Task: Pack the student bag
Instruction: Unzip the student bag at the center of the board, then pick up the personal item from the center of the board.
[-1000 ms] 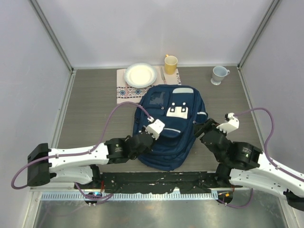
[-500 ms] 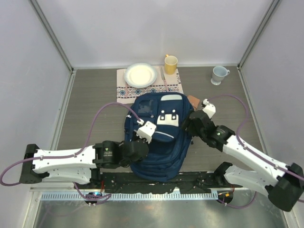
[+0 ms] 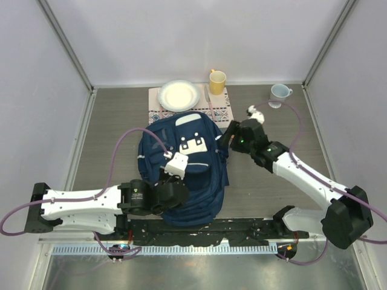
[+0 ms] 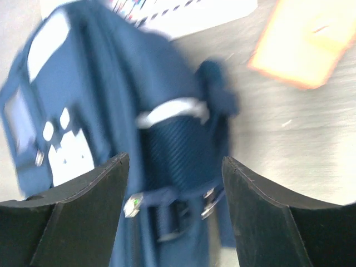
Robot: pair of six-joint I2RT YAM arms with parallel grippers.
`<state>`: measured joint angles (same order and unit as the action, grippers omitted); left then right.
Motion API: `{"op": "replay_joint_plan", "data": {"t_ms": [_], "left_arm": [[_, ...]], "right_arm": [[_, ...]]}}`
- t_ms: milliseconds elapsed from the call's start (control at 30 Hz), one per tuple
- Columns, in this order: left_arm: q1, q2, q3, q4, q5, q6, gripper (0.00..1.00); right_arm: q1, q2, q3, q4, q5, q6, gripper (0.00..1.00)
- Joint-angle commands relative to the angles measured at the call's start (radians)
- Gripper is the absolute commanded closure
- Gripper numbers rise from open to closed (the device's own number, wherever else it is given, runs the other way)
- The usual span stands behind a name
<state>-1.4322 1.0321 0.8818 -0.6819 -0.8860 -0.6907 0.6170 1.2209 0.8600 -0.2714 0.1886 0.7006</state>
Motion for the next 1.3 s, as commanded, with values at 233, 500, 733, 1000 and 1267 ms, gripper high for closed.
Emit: {"op": "replay_joint_plan", "data": {"t_ms": [233, 500, 733, 1000, 1267], "left_arm": [[0.05, -0.053, 0.009, 0.13, -0.047, -0.038, 1.0], [0.05, -0.035, 0.008, 0.154, 0.002, -0.047, 1.0], [0.05, -0.032, 0.016, 0.168, 0.001, -0.038, 1.0], [0.055, -0.015, 0.029, 0.159, 0.004, -0.024, 1.0], [0.061, -0.026, 0.017, 0.162, 0.009, -0.029, 1.0]], "right_arm": [[-0.457, 0.178, 0.057, 0.165, -0.104, -0.035, 0.25], [-0.599, 0.451, 0.149, 0.308, -0.238, -0.081, 0.23], [-0.658, 0.592, 0.162, 0.405, -0.409, -0.102, 0.23], [-0.662, 0.689, 0.151, 0.485, -0.541, -0.089, 0.24], [-0.66, 0.689, 0.096, 0.494, -0.59, -0.125, 0.36]]}}
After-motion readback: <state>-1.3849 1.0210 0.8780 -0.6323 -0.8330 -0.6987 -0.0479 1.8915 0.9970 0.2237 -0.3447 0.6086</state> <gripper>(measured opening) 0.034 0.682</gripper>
